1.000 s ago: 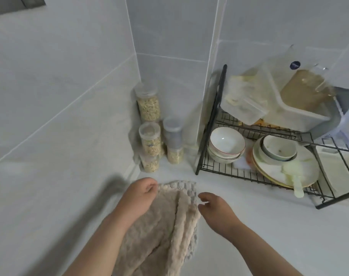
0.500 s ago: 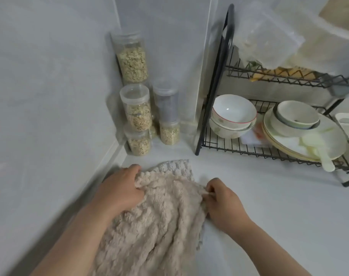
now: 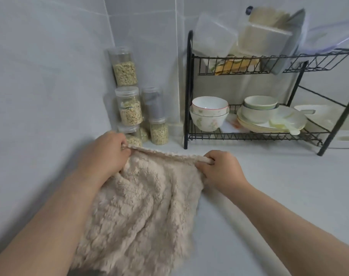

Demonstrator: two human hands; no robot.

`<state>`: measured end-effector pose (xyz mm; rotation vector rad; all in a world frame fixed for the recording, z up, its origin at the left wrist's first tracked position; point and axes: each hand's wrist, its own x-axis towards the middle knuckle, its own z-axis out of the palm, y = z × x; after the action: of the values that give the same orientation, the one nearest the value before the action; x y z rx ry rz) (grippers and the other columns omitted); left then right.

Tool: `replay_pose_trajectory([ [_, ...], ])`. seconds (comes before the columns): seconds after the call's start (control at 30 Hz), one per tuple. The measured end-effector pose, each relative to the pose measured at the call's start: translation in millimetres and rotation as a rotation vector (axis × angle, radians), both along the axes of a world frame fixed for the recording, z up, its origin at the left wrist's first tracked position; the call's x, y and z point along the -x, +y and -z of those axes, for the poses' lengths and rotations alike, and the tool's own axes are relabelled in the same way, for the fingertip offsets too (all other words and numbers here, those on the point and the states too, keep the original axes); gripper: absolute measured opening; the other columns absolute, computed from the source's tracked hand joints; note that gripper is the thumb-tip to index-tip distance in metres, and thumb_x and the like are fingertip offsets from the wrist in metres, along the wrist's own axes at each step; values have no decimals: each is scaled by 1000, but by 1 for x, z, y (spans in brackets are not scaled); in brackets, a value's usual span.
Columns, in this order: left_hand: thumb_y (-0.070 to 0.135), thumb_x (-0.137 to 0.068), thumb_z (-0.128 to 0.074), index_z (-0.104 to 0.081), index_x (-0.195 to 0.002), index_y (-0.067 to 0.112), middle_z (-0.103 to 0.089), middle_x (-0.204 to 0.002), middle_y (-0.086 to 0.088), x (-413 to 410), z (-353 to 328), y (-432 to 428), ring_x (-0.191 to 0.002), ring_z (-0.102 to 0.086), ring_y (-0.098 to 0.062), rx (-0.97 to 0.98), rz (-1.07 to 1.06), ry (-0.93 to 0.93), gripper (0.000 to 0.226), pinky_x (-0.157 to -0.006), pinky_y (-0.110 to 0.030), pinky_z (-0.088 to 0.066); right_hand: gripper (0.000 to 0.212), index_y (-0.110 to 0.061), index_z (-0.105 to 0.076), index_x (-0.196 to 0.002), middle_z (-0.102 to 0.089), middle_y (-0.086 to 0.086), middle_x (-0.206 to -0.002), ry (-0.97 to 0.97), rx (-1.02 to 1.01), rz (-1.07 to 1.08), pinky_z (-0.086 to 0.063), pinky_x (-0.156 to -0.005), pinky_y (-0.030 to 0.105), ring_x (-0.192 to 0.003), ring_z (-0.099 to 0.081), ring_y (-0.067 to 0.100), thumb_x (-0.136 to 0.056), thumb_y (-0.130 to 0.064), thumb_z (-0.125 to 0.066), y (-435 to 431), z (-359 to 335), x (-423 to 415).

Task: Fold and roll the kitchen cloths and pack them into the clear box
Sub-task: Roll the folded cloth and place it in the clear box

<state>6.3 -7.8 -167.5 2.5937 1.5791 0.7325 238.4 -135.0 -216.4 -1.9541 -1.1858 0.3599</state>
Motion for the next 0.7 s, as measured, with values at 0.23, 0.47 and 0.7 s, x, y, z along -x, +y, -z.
replay_pose_trajectory([
  [0.23, 30, -81, -72, -50, -68, 16, -54, -69, -1, 35, -72, -58, -69, -52, -24, -72, 52, -223, 29, -56, -33, -35, 16, -8, -64, -71, -59, 7, -59, 208, -295, 77, -47, -45, 25, -48, -54, 17, -83, -15, -71, -70, -85, 22],
  [0.47, 1, -81, -67, -63, -72, 16, -67, -62, -7, 42, -117, -127, -50, -66, -18, 18, 316, -459, 19, -61, -38, -56, 5, -2, -64, -85, -62, 11, -69, 406, -468, 82, -61, -59, 32, -56, -66, 19, -88, -4, -67, -171, -144, 8],
  [0.7, 7, -85, -70, -65, -77, 8, -69, -60, -12, -41, -121, -152, -47, -64, -16, 222, 476, -595, 10, -46, -26, -52, 4, -5, -66, -85, -67, 14, -74, 383, -527, 171, -61, -65, 31, -70, -68, 27, -88, -2, -66, -230, -154, -59],
])
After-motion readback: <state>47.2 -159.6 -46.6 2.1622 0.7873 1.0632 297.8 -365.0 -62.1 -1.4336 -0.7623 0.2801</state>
